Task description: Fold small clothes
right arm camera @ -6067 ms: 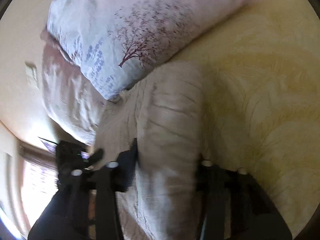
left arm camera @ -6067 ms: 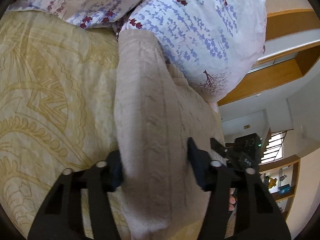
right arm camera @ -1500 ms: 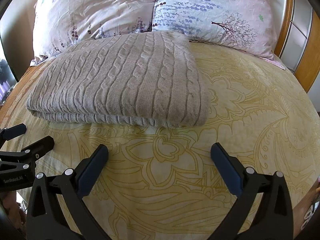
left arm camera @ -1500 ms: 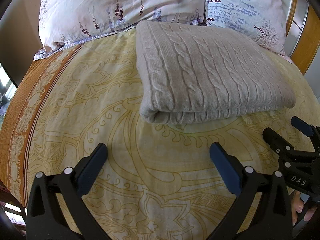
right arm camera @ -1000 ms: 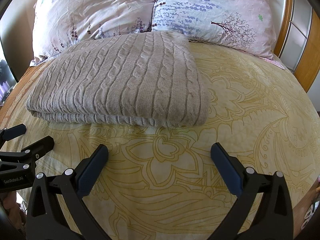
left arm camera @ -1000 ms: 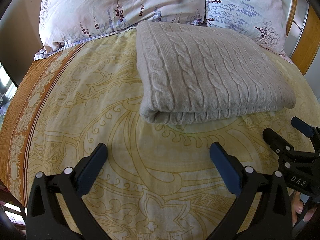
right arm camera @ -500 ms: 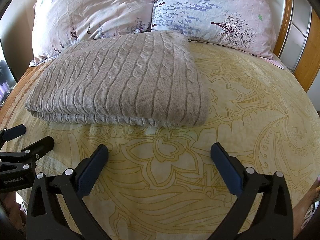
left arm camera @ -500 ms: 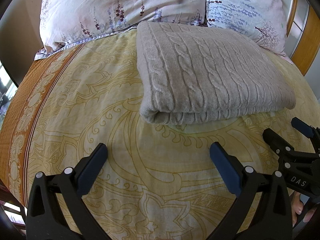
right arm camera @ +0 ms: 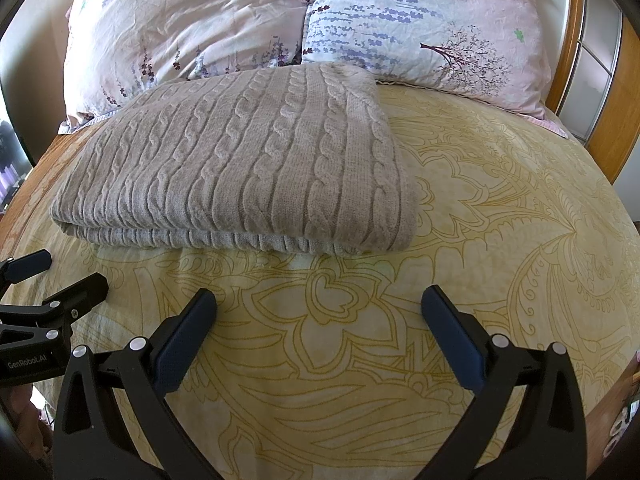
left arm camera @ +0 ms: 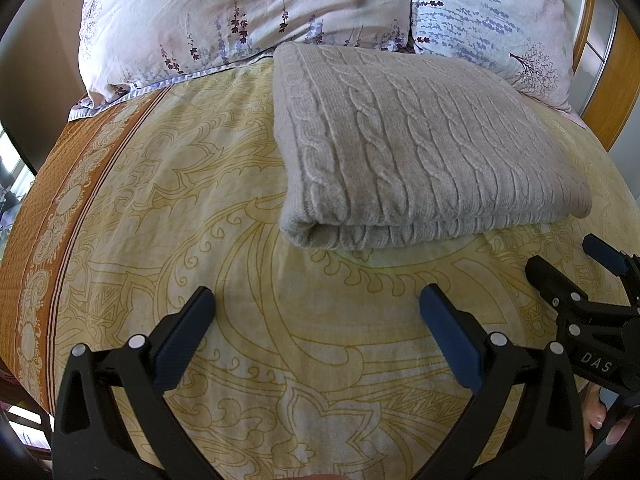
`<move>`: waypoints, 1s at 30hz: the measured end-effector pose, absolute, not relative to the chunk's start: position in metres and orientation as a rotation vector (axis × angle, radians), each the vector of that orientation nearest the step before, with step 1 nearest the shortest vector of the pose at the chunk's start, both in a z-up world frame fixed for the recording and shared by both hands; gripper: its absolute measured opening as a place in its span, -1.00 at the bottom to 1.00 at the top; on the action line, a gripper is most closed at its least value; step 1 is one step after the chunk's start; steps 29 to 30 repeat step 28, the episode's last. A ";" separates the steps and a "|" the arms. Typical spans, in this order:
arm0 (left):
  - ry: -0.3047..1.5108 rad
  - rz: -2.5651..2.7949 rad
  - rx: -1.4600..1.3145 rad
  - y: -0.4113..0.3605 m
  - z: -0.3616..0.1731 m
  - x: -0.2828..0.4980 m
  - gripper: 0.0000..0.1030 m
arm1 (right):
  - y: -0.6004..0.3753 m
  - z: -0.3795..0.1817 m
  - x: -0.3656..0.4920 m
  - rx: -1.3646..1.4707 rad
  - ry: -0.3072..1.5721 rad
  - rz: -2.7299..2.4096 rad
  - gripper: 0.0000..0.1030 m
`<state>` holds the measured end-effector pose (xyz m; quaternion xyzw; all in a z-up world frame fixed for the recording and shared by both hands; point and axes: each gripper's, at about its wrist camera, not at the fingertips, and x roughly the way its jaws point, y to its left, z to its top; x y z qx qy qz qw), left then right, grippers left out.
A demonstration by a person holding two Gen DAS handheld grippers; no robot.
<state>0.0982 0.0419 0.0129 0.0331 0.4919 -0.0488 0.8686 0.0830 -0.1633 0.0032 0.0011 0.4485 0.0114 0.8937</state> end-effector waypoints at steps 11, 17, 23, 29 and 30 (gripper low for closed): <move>1.035 -0.096 0.065 0.043 0.012 0.100 0.97 | -0.164 0.003 0.083 0.001 0.930 0.025 0.97; 1.034 -0.095 0.064 0.043 0.011 0.100 0.97 | -0.164 0.003 0.083 0.002 0.930 0.024 0.97; 1.032 -0.095 0.065 0.042 0.012 0.100 0.97 | -0.163 0.003 0.083 0.003 0.930 0.023 0.97; 1.031 -0.093 0.064 0.042 0.012 0.099 0.97 | -0.164 0.003 0.083 0.002 0.930 0.023 0.97; 1.031 -0.093 0.064 0.042 0.012 0.099 0.97 | -0.164 0.003 0.083 0.002 0.930 0.023 0.97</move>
